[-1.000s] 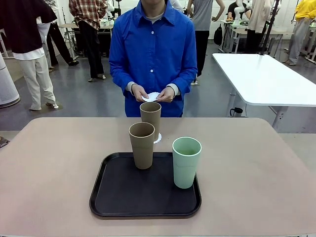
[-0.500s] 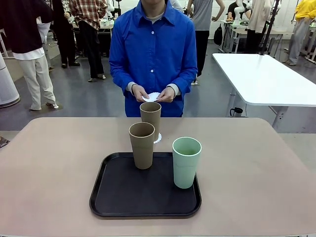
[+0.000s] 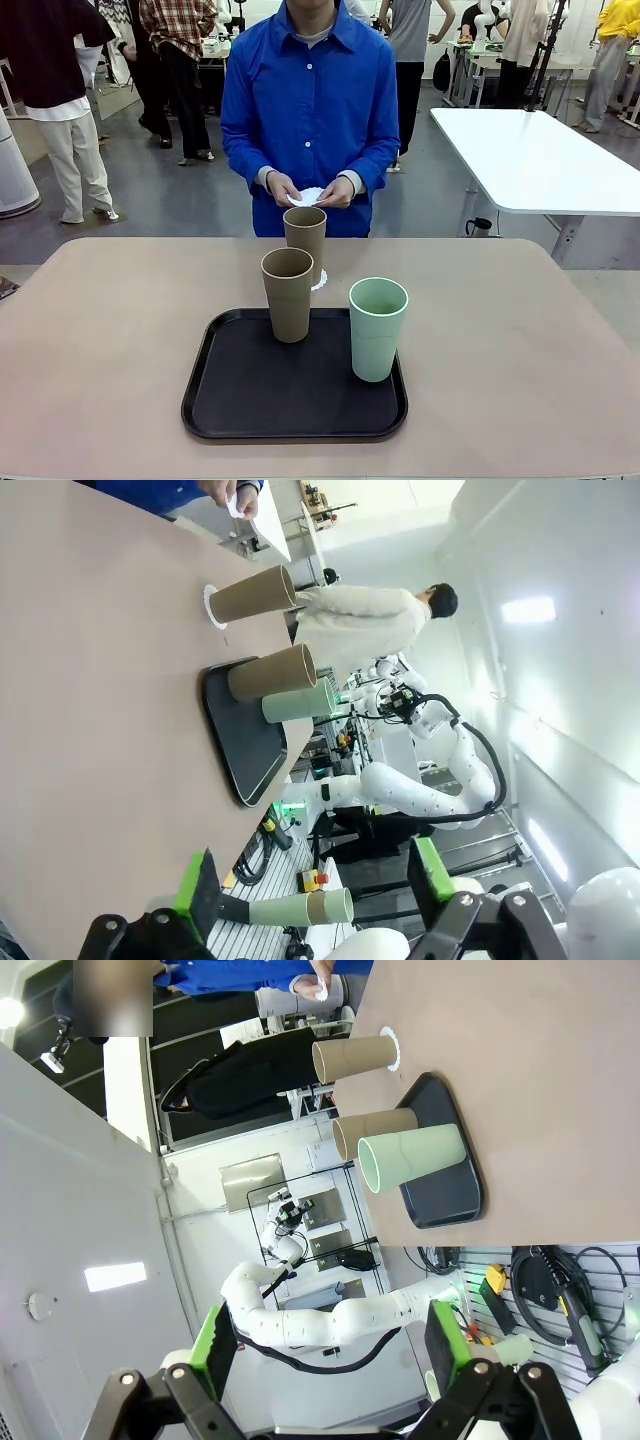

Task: Place coasters on the table and set cups on them.
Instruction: Take one Reusable plastic cup from the Flat Tray and place it on a coaster set by the human.

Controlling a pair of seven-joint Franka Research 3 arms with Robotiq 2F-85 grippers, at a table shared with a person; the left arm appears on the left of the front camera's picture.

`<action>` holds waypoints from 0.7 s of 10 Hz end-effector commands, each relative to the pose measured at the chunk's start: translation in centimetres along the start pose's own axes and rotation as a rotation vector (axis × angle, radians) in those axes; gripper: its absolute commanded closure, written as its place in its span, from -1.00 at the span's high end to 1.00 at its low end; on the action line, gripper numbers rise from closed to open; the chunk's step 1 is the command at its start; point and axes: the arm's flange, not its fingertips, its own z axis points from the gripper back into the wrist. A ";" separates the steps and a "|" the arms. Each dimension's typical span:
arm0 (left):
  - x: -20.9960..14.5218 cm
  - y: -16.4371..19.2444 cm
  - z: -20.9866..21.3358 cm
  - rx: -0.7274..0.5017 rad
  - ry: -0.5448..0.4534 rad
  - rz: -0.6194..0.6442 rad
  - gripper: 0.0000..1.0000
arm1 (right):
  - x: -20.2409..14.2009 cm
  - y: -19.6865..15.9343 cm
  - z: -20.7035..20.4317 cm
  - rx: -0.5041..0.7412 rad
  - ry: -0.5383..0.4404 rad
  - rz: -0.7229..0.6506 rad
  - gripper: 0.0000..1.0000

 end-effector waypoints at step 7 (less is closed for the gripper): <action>0.2 -0.2 -0.1 0.004 0.002 -0.008 1.00 | 0.0 0.0 0.1 0.009 0.003 0.006 1.00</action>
